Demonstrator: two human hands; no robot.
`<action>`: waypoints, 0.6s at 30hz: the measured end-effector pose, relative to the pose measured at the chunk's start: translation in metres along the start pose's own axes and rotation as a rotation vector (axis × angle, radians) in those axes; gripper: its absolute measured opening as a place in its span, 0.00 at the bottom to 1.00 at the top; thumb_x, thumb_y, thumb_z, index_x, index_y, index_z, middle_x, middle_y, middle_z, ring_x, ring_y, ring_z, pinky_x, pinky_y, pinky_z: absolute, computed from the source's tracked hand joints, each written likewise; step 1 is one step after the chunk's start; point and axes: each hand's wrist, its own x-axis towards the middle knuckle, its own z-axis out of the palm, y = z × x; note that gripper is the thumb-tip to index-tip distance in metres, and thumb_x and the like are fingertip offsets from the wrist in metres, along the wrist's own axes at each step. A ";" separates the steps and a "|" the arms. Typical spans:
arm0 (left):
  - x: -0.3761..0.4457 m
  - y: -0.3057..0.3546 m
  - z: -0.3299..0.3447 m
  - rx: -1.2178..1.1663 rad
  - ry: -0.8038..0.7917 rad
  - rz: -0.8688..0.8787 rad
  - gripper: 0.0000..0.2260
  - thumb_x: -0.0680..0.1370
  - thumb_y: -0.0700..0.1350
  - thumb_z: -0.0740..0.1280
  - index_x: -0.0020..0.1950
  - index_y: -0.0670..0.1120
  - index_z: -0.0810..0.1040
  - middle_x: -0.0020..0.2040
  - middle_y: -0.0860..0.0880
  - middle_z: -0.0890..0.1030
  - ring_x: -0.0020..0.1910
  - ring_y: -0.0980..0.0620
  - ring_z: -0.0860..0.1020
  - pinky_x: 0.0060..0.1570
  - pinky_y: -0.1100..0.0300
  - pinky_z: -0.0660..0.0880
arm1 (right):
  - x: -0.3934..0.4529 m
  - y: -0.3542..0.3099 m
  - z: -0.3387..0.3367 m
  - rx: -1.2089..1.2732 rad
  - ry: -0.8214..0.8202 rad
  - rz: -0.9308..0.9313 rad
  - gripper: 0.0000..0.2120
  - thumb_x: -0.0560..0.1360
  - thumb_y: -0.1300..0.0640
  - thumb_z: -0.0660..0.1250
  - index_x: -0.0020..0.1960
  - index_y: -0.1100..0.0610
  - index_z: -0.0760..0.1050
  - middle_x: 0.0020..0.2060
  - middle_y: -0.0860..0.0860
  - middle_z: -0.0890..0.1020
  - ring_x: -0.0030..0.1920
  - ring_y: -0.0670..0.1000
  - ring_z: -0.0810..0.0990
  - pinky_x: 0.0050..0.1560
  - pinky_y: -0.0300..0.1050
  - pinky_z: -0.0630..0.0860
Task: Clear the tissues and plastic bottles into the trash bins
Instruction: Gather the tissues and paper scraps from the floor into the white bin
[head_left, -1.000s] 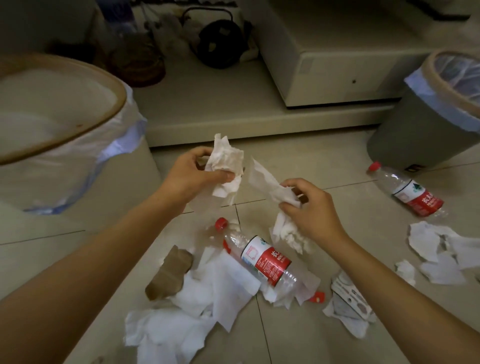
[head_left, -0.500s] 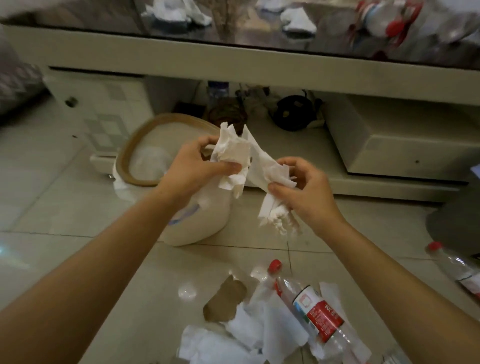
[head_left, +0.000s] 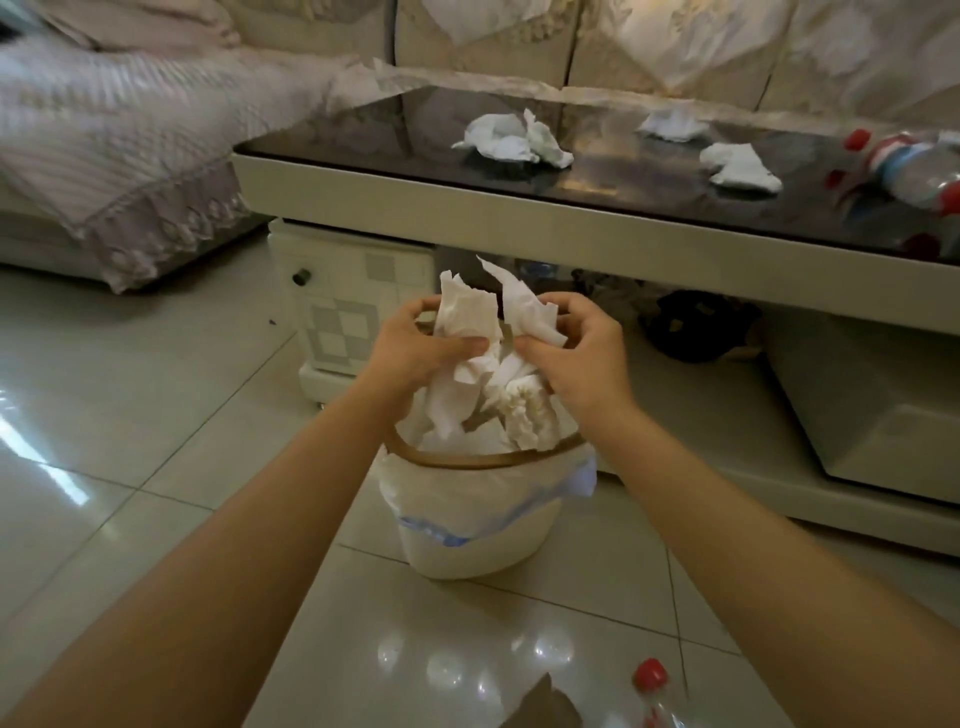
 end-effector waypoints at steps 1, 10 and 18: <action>0.005 -0.002 -0.002 -0.001 0.001 -0.025 0.28 0.65 0.42 0.79 0.62 0.51 0.72 0.53 0.48 0.81 0.47 0.50 0.81 0.37 0.58 0.79 | 0.006 0.004 0.007 -0.006 -0.002 0.004 0.14 0.71 0.65 0.72 0.53 0.53 0.76 0.42 0.50 0.81 0.41 0.47 0.81 0.39 0.37 0.80; 0.026 -0.024 -0.009 0.092 -0.244 -0.221 0.44 0.65 0.38 0.78 0.75 0.52 0.59 0.63 0.47 0.75 0.59 0.49 0.76 0.57 0.49 0.76 | 0.024 0.056 0.016 -0.461 -0.264 0.214 0.26 0.70 0.54 0.74 0.66 0.50 0.72 0.52 0.48 0.80 0.51 0.49 0.78 0.53 0.49 0.78; -0.003 -0.012 -0.002 0.125 -0.314 -0.006 0.36 0.68 0.40 0.77 0.72 0.54 0.65 0.57 0.53 0.81 0.53 0.56 0.81 0.50 0.57 0.80 | -0.002 0.040 -0.024 -0.399 -0.141 0.058 0.17 0.71 0.59 0.74 0.58 0.49 0.77 0.45 0.46 0.81 0.43 0.42 0.80 0.45 0.39 0.80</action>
